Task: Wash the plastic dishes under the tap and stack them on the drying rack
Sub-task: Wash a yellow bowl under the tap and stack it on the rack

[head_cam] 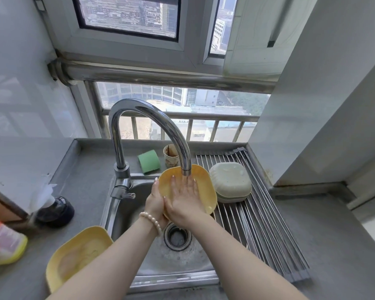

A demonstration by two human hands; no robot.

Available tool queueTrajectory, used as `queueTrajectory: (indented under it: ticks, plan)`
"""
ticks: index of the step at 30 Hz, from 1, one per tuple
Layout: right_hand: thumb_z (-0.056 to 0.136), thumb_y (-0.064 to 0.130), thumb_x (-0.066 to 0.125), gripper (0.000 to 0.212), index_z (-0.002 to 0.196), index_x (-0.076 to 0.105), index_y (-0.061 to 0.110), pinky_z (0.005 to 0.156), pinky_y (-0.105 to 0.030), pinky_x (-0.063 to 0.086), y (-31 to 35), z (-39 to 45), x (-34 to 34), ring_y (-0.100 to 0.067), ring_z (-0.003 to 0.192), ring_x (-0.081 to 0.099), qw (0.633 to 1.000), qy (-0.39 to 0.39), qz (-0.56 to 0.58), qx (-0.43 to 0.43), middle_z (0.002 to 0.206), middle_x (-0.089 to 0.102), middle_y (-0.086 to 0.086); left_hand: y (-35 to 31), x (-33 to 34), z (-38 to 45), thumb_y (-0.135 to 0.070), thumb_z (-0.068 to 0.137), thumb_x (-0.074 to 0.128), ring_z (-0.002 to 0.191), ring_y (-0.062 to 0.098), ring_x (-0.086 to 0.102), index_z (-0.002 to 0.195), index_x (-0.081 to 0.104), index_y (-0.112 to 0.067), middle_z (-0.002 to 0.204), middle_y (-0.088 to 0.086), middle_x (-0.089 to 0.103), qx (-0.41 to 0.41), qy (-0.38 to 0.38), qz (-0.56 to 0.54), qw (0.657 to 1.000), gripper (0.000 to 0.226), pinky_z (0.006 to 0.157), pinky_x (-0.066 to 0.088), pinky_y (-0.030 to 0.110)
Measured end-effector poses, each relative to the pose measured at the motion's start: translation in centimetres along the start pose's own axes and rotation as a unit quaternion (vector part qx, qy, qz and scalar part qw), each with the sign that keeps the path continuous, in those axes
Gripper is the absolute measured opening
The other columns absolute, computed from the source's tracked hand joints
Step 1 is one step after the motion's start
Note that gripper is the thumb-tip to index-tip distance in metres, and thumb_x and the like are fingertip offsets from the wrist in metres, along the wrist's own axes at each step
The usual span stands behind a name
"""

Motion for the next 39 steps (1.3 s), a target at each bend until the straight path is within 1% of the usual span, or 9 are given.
queueTrajectory:
  ticks: [6,10,17,24,27,29,34,37,39]
  plan:
    - [0.097,0.031,0.019,0.065,0.15,-0.015,0.014,0.114,-0.043,-0.021,1.8,-0.2,0.2,-0.014,0.142,-0.027,0.994,0.025,0.002,-0.106,0.157,-0.022,-0.001,-1.1,0.0,-0.2,-0.066,0.088,0.035,0.095,0.02,0.064,0.111,0.059,-0.011,0.107,0.007,0.067,-0.02,0.043,0.029,0.998,0.065,0.084,0.047,0.036]
    - [0.096,0.029,0.024,0.068,0.15,-0.014,0.01,0.117,-0.038,-0.016,2.5,-0.6,0.1,-0.012,0.144,-0.019,0.987,0.029,0.048,-0.149,0.159,-0.015,-0.004,-1.9,-0.7,1.1,-0.08,0.066,0.048,0.098,0.022,0.067,0.11,0.062,-0.006,0.106,0.009,0.071,0.001,0.011,0.067,0.998,0.087,0.094,0.05,0.039]
    - [0.09,0.02,0.047,0.073,0.151,0.01,0.011,0.119,-0.032,0.001,1.9,-2.3,1.4,-0.02,0.146,0.009,0.974,-0.008,0.098,-0.205,0.158,0.018,-0.009,-3.8,-0.8,1.4,-0.079,0.068,0.039,0.09,0.026,0.066,0.11,0.061,-0.012,0.097,0.009,0.069,0.09,-0.067,0.117,0.987,0.082,0.087,0.053,0.045]
    - [0.094,0.013,0.047,0.058,0.149,0.03,0.022,0.119,-0.029,0.003,0.1,-2.5,2.5,-0.012,0.145,0.017,0.967,-0.064,0.104,-0.223,0.155,0.029,0.003,-3.4,-1.1,1.3,-0.058,0.092,0.03,0.05,0.011,0.033,0.092,0.05,-0.012,0.056,-0.001,0.03,0.145,-0.138,0.198,0.959,0.05,0.049,0.032,0.023]
    - [0.092,0.019,0.053,0.038,0.129,0.059,0.017,0.114,-0.038,0.029,-0.3,-2.1,2.3,-0.016,0.133,0.044,0.956,-0.146,0.075,-0.245,0.138,0.054,0.0,-3.5,-0.9,1.0,-0.056,0.094,0.029,0.05,0.012,0.033,0.097,0.058,-0.005,0.056,0.0,0.03,0.153,-0.17,0.194,0.954,0.059,0.049,0.032,0.024]
    - [0.085,0.022,0.058,0.023,0.098,0.074,0.013,0.092,-0.04,0.052,-0.6,-2.1,2.3,-0.018,0.109,0.064,0.924,-0.267,0.058,-0.268,0.111,0.071,-0.001,-3.7,-0.7,0.6,-0.054,0.096,0.028,0.05,0.012,0.032,0.085,0.056,-0.007,0.056,0.001,0.03,0.163,-0.178,0.195,0.951,0.056,0.048,0.03,0.024]
    - [0.092,0.045,0.054,0.045,0.062,0.065,0.014,0.061,-0.028,0.052,-2.8,-2.2,2.2,-0.017,0.065,0.066,0.89,-0.409,0.016,-0.2,0.073,0.07,-0.001,-4.3,-0.5,0.2,-0.053,0.096,0.029,0.049,0.012,0.033,0.065,0.038,-0.015,0.056,0.0,0.031,0.189,-0.182,0.198,0.944,0.049,0.046,0.031,0.023]
    - [0.088,0.056,0.05,0.049,0.069,0.069,0.014,0.088,-0.035,0.051,-3.5,-1.6,2.7,-0.017,0.071,0.067,0.926,-0.343,-0.037,-0.156,0.077,0.071,0.0,-4.2,-1.0,0.1,-0.052,0.096,0.028,0.048,0.012,0.031,0.065,0.037,-0.018,0.055,0.0,0.027,0.188,-0.179,0.202,0.944,0.047,0.047,0.03,0.024]
    - [0.089,0.055,0.041,0.052,0.096,0.074,0.015,0.108,-0.051,0.033,-3.8,-1.3,3.1,-0.021,0.102,0.067,0.94,-0.297,-0.105,-0.131,0.103,0.073,-0.002,-4.5,-1.3,0.1,-0.052,0.096,0.027,0.049,0.014,0.034,0.064,0.037,-0.018,0.056,0.002,0.03,0.195,-0.188,0.227,0.935,0.048,0.049,0.032,0.025]
Point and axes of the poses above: each hand's wrist, its own z-axis towards the middle knuckle, its own x-axis out of the palm, y = z × x, the point moved 4 cm from there along z, towards the middle knuckle
